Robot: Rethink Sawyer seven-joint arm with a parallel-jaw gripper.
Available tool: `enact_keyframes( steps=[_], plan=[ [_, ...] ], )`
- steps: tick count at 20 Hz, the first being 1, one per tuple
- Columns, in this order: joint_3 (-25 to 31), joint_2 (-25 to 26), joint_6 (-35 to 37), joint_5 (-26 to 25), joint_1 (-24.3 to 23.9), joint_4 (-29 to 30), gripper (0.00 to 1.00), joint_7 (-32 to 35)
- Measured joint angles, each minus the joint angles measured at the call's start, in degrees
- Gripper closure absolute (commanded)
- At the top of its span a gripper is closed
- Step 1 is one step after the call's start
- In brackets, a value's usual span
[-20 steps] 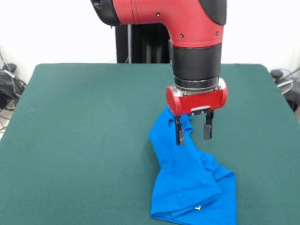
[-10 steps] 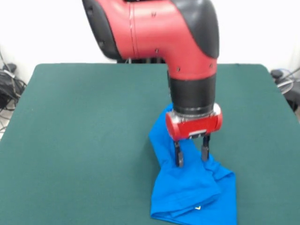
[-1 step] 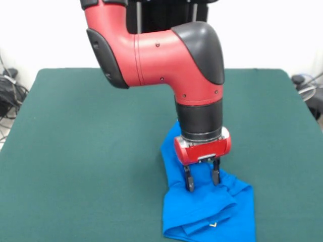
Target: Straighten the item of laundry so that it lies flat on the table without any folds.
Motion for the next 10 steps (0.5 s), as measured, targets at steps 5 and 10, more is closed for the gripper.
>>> enact_keyframes(
  steps=[5,10],
  plan=[
    [0.0,0.0,0.0,0.0,0.0,0.0,1.00,0.0],
    [0.0,0.0,0.0,0.0,-0.2,-0.5,1.00,0.0]
  ],
)
